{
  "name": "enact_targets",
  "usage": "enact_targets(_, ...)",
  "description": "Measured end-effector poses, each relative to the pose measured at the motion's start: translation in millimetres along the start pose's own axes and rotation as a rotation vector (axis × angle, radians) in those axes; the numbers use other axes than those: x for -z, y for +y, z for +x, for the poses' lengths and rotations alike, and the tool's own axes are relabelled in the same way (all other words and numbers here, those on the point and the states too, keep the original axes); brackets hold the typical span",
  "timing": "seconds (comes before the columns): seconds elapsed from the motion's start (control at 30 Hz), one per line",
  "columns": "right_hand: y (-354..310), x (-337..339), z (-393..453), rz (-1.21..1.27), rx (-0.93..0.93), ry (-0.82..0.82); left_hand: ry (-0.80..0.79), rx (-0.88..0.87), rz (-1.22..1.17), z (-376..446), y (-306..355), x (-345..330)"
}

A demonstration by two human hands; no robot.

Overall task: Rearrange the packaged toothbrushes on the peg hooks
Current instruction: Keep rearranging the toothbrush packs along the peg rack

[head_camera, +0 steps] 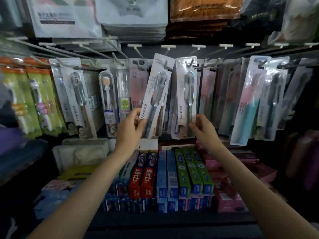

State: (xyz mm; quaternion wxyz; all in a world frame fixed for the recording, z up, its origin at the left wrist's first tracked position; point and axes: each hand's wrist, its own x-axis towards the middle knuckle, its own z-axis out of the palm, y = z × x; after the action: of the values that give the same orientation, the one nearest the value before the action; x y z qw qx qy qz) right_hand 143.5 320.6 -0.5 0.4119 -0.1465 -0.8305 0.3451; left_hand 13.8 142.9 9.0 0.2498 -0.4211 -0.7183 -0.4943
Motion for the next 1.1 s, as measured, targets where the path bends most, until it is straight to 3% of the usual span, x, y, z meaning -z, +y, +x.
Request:
enact_targets(0.2,3,3,-2,0.040,-0.063,0.058,-0.017,-0.020,0.002,-1,2,8)
enact_targets(0.3,1,5,-8,0.039,-0.056,0.232,0.079,-0.020,-0.018,-7,-2,10)
enact_targets(0.4,-16,5,-15,0.001,0.096,0.387,0.190,0.076,-0.093,-5,-9,14)
enact_targets(0.57,-42,-7,-15,-0.067,0.296,0.344,0.060,0.168,-0.105,7,-5,12)
enact_targets(0.73,-42,-11,-14,-0.064,0.298,0.311,-0.054,0.286,-0.290,22,6,13)
enact_targets(0.93,-36,-8,-17,-0.091,0.247,0.284,0.049,0.328,-0.369,30,9,16)
enact_targets(1.1,-22,-7,-24,-0.117,0.191,0.222,0.017,0.371,-0.373,34,13,16)
